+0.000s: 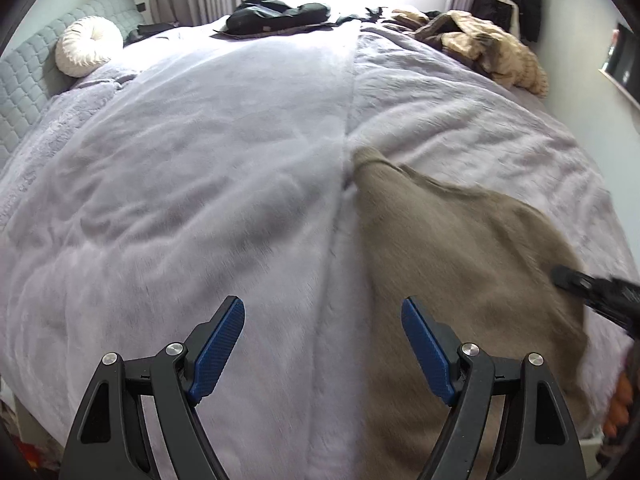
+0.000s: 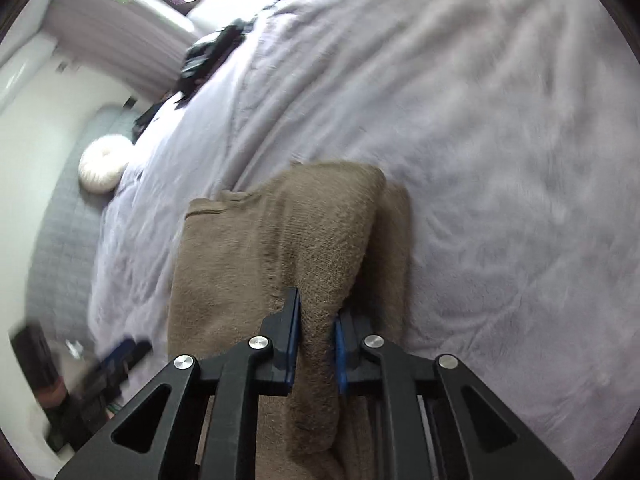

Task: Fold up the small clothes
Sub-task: 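Press along the folded edge again with the closed right tool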

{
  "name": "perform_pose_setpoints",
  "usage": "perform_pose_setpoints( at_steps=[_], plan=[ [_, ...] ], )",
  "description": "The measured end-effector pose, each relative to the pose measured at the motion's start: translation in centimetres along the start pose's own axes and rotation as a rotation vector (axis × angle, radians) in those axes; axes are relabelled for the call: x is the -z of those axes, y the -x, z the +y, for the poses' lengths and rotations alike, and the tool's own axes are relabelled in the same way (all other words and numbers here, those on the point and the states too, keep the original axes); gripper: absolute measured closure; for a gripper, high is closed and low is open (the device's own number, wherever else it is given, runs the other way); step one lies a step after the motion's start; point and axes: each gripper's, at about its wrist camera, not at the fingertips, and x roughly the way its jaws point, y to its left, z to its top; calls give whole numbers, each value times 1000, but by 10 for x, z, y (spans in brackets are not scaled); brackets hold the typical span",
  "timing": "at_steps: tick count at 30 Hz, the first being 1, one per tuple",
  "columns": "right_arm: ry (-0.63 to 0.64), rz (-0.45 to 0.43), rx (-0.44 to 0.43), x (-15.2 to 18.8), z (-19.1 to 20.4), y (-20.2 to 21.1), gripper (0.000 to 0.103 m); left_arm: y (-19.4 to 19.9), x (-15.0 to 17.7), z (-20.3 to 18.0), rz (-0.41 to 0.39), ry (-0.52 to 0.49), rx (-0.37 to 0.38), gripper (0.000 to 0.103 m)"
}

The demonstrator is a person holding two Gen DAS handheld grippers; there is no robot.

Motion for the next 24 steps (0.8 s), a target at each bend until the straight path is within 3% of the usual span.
perform_pose_setpoints(
  at_steps=[3,6,8,11,13,15,18,19,20,21,22,24],
  plan=[
    [45,1,74,-4,-2,-8,89,-23,-10,-2,10,-9,-35,21],
    [75,10,167,0,-16,-26,90,-56,-5,-6,90,-32,-58,21],
    [25,16,121,4,-25,-25,90,-66,1,-4,120,-31,-51,21],
    [29,27,55,10,-24,-4,86,-58,3,11,98,6,-37,21],
    [39,46,-8,22,-24,15,77,-49,2,19,75,6,-43,21],
    [32,50,-65,33,-26,27,52,-37,2,24,55,-2,-8,21],
    [17,85,-168,60,-29,38,49,-22,7,20,40,-34,57,21],
    [23,99,-168,68,-30,36,51,-18,11,16,38,-50,82,21],
    [31,114,-157,76,-26,34,61,-16,12,15,39,-61,104,21],
    [46,133,-120,84,-25,29,85,-12,18,10,43,-76,138,21],
    [60,128,-87,88,-23,28,93,-10,21,8,46,-82,154,21],
    [83,101,-72,92,-18,33,95,-7,29,1,49,-95,169,21]
  ],
)
